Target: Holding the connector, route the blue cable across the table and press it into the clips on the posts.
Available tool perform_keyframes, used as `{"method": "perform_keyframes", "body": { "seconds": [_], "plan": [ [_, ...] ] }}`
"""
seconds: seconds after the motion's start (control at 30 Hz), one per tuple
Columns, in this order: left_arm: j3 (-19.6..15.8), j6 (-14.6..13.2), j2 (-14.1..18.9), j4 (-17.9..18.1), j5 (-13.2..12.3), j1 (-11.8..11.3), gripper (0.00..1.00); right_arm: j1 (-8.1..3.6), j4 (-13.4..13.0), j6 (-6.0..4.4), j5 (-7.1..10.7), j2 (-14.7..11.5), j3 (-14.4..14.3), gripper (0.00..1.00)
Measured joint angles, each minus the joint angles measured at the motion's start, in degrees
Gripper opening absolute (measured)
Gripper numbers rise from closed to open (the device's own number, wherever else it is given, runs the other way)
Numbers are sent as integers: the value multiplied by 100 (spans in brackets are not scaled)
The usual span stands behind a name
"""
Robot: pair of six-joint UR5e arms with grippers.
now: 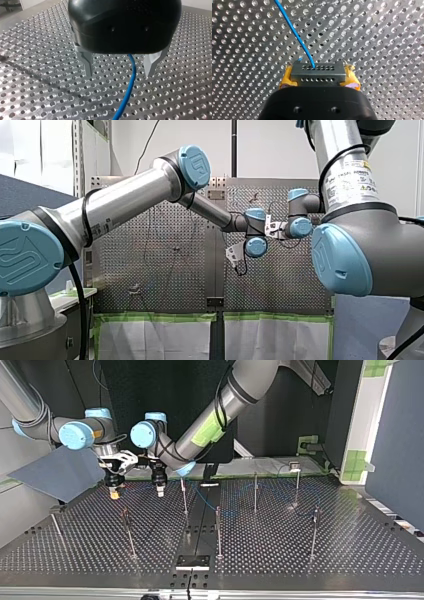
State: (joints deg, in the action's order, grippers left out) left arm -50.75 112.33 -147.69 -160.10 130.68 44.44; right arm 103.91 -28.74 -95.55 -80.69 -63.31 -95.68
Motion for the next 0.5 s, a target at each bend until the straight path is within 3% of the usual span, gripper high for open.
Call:
{"method": "perform_keyframes", "body": {
  "seconds": [0.13,0.17,0.2,0.27,0.3,0.37,0.4,0.47,0.5],
  "plan": [
    [-74,3,0,-19,43,-13,100,2,2,0,0,-1,0,0],
    [-95,1,-1,-20,58,-15,82,2,1,0,0,-1,0,0],
    [-129,-5,-1,-18,84,-18,82,2,1,0,0,-1,0,0],
    [-166,-18,-4,-12,111,-24,57,5,1,0,0,-2,0,0],
    [-181,-32,-2,-5,118,-26,57,9,2,0,0,-2,0,0],
    [-192,-57,-1,14,115,-28,26,14,4,0,0,-2,0,0],
    [-195,-67,-1,30,105,-28,26,16,6,0,0,-2,0,0],
    [-195,-71,0,48,78,-29,4,18,10,4,0,-6,0,0],
    [-195,-67,0,54,57,-32,4,18,13,10,0,-10,1,0]
  ]
}}
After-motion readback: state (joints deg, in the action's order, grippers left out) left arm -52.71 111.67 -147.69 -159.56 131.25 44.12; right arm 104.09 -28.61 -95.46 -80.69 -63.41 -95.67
